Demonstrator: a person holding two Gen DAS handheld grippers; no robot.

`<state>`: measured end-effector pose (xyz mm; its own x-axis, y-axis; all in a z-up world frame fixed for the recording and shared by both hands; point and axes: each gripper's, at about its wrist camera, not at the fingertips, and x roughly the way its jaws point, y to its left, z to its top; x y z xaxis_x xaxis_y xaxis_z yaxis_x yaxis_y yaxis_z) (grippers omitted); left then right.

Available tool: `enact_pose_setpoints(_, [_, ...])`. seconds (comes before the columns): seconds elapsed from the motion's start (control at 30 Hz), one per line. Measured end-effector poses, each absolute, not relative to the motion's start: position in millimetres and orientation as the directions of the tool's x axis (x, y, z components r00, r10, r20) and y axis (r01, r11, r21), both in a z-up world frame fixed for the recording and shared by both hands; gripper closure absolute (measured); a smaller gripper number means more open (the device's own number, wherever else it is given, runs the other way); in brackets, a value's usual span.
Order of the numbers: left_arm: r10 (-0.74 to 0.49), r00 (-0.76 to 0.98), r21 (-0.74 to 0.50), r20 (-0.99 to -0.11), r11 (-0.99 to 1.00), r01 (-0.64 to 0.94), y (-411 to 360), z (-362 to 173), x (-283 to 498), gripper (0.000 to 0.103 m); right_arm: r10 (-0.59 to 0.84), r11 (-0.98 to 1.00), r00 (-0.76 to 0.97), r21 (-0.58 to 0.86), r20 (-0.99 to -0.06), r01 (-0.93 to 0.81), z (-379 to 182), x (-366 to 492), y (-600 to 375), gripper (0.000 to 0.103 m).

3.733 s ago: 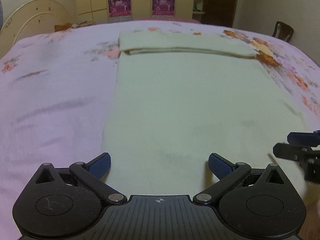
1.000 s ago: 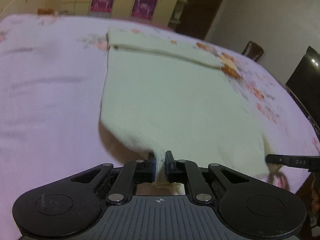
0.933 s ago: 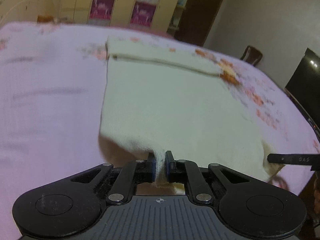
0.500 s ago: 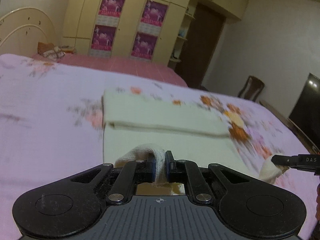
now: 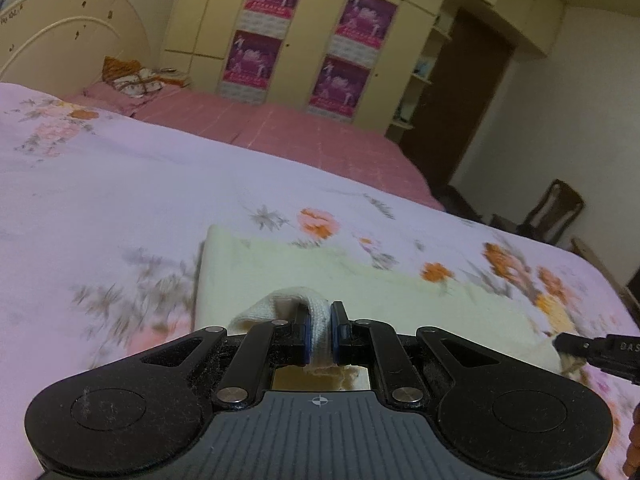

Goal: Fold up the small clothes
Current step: 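Lift the hem with both grippers and fold it toward the collar band, then open both grippers to release the hem onto the folded sweater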

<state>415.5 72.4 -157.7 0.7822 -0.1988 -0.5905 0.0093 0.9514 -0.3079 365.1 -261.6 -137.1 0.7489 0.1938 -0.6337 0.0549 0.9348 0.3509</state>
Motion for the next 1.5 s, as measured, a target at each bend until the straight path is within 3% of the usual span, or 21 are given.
enact_pose_setpoints(0.3, [-0.138,0.727,-0.266,-0.672,0.962,-0.063,62,-187,487,0.093,0.199,0.933,0.692,0.350,-0.694,0.084,-169,443,-272,0.094])
enact_pose_setpoints(0.33, [-0.144,0.717,-0.268,-0.683,0.961,-0.063,63,-187,491,0.093,0.213,0.922,0.675,0.375,-0.706,0.101,-175,449,-276,0.093])
enact_pose_setpoints(0.4, [-0.138,0.722,-0.262,-0.678,0.963,-0.061,61,-186,495,0.093,0.221,0.907,0.665,0.401,-0.713,0.128,-181,456,-282,0.079])
enact_pose_setpoints(0.43, [-0.143,0.722,-0.266,-0.677,0.962,-0.059,61,-184,497,0.089,0.213,0.905,0.681,0.404,-0.701,0.132,-180,457,-284,0.075])
enact_pose_setpoints(0.47, [-0.151,0.719,-0.276,-0.679,0.959,-0.059,63,-181,497,0.084,0.199,0.907,0.699,0.399,-0.687,0.134,-177,457,-285,0.058])
enact_pose_setpoints(0.5, [-0.163,0.718,-0.293,-0.677,0.954,-0.060,65,-179,499,0.067,0.161,0.914,0.723,0.378,-0.672,0.148,-172,456,-286,0.036])
enact_pose_setpoints(0.53, [-0.164,0.725,-0.302,-0.669,0.951,-0.063,67,-175,498,0.030,0.138,0.919,0.740,0.363,-0.658,0.152,-168,456,-287,0.030])
enact_pose_setpoints(0.57, [-0.135,0.744,-0.284,-0.654,0.956,-0.075,70,-171,493,0.010,0.131,0.926,0.755,0.352,-0.642,0.138,-164,455,-288,0.030])
enact_pose_setpoints(0.6, [-0.085,0.783,-0.252,-0.616,0.963,-0.094,71,-165,484,0.000,0.134,0.935,0.758,0.335,-0.638,0.117,-160,455,-288,0.030])
enact_pose_setpoints(0.67, [-0.088,0.805,-0.221,-0.587,0.974,-0.055,72,-161,478,0.000,0.136,0.954,0.752,0.289,-0.645,0.075,-159,453,-285,0.031])
enact_pose_setpoints(0.8, [-0.078,0.752,-0.134,-0.654,0.991,-0.014,69,-179,487,0.001,0.118,0.985,0.724,0.175,-0.680,0.004,-168,453,-274,0.031])
enact_pose_setpoints(0.93, [-0.094,0.724,-0.106,-0.683,0.994,0.028,60,-194,499,0.020,0.146,0.985,0.688,0.170,-0.711,-0.033,-180,460,-262,0.039])
enact_pose_setpoints(0.97, [-0.090,0.724,-0.094,-0.684,0.995,0.036,57,-196,502,0.023,0.148,0.986,0.684,0.163,-0.714,-0.043,-182,463,-259,0.046])
enact_pose_setpoints(1.03, [-0.082,0.725,-0.071,-0.684,0.996,0.045,52,-196,503,0.049,0.140,0.990,0.674,0.127,-0.726,-0.069,-186,465,-250,0.060])
enact_pose_setpoints(1.07, [-0.074,0.725,-0.060,-0.685,0.997,0.044,50,-197,505,0.058,0.145,0.989,0.674,0.117,-0.724,-0.086,-185,465,-247,0.075])
enact_pose_setpoints(1.1, [-0.067,0.725,-0.055,-0.685,0.998,0.040,49,-197,507,0.077,0.155,0.988,0.675,0.118,-0.722,-0.101,-184,465,-245,0.089])
enact_pose_setpoints(1.13, [-0.065,0.726,-0.053,-0.684,0.998,0.040,51,-194,504,0.094,0.152,0.988,0.679,0.112,-0.718,-0.102,-182,464,-244,0.091])
enact_pose_setpoints(1.2, [-0.049,0.741,-0.029,-0.669,0.999,0.040,49,-192,500,0.097,0.155,0.988,0.695,0.111,-0.702,-0.109,-177,461,-243,0.098])
enact_pose_setpoints(1.33, [0.014,0.777,-0.015,-0.629,0.999,-0.030,62,-189,488,0.097,0.121,0.991,0.760,0.119,-0.638,-0.059,-163,453,-255,0.099])
enact_pose_setpoints(1.4, [0.042,0.750,-0.022,-0.660,0.997,-0.075,73,-199,490,0.097,0.084,0.993,0.780,0.117,-0.621,-0.014,-162,452,-265,0.099])
enact_pose_setpoints(1.5, [0.067,0.746,-0.012,-0.662,0.995,-0.101,76,-204,491,0.099,0.077,0.993,0.697,0.118,-0.713,0.011,-187,468,-270,0.098])
